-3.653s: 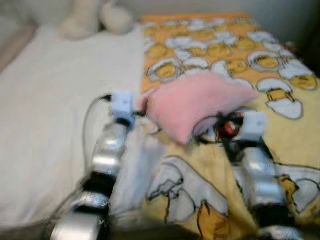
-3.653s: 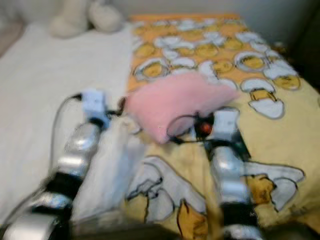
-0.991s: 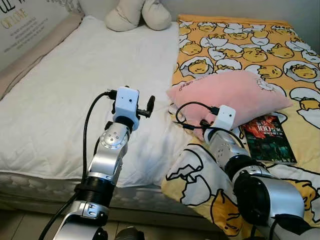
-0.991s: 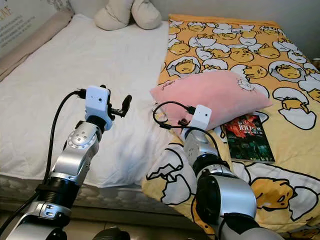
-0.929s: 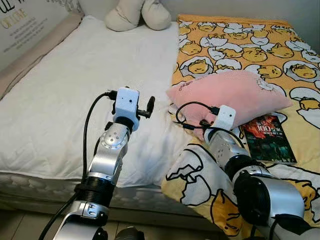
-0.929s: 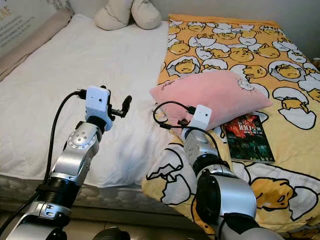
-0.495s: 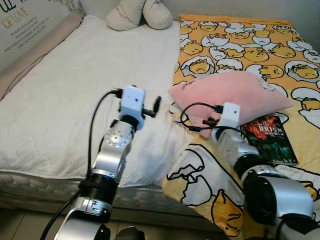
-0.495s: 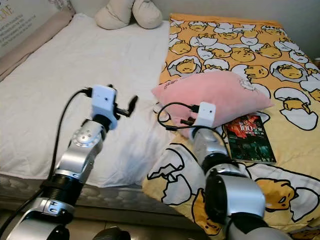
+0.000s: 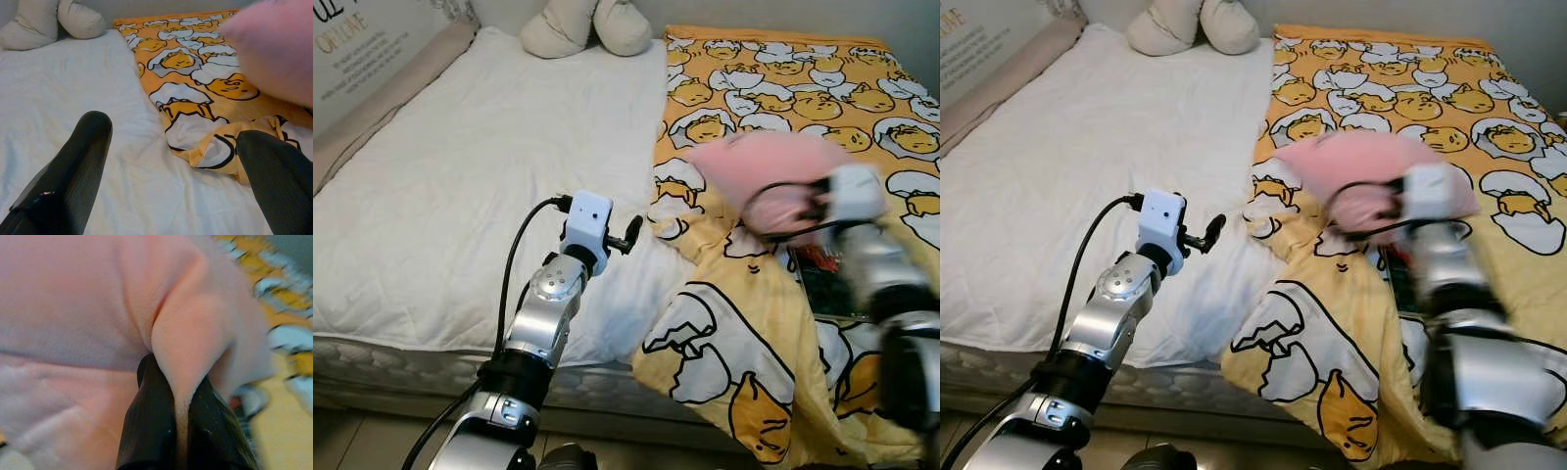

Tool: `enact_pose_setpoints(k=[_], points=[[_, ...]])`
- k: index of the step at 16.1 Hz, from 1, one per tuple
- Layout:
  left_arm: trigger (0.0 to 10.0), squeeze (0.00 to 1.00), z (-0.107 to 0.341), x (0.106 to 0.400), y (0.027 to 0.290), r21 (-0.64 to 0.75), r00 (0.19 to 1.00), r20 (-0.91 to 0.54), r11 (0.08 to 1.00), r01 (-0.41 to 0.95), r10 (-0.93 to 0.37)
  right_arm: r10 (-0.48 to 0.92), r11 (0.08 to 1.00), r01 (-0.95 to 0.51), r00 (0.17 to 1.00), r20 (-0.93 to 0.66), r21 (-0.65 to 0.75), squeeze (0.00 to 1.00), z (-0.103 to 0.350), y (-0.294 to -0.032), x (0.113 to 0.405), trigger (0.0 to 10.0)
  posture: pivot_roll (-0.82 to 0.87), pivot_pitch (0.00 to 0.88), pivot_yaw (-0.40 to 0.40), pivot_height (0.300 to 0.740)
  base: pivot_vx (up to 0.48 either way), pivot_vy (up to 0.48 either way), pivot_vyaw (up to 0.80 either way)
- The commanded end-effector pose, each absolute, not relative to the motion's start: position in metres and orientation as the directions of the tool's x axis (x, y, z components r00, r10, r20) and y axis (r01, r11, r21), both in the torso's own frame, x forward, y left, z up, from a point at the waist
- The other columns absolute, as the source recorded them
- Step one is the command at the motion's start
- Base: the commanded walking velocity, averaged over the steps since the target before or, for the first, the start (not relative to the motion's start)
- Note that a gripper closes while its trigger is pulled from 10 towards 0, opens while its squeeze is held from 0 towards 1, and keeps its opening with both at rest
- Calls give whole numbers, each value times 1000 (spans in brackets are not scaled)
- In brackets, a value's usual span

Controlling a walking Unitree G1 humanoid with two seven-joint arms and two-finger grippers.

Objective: Clean up the room

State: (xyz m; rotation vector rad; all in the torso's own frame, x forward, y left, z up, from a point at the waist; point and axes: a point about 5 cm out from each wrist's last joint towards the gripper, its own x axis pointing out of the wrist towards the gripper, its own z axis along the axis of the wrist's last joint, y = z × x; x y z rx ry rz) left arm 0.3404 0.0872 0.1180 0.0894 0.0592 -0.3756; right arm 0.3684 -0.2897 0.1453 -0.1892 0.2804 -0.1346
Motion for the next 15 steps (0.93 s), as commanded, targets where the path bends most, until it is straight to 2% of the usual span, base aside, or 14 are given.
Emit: enact_pose_setpoints(k=[1,4,8,13,15], points=[[10000,0,122,343,84,93,926,-60,921,378,-374,-165,957,110,967,-192,-268,0,171,-304,370,0,-61,0,40,731,0,0,0],[10000,0,120,341,80,93,922,-62,918,386,-382,-177,889,91,972,-155,-450,0,206,-342,358,0,-72,0,38,731,0,0,0],[10000,0,119,341,78,89,919,-61,915,393,-389,-155,805,44,978,-139,-591,0,248,-369,345,0,-96,0,37,731,0,0,0],[10000,0,120,342,70,74,911,-59,909,411,-407,-210,755,2,948,-239,-656,0,250,-394,328,0,-104,0,38,731,0,0,0],[10000,0,119,341,68,65,906,-59,904,421,-418,-316,637,-21,905,-285,-770,0,243,-411,315,0,-100,0,38,731,0,0,0]])
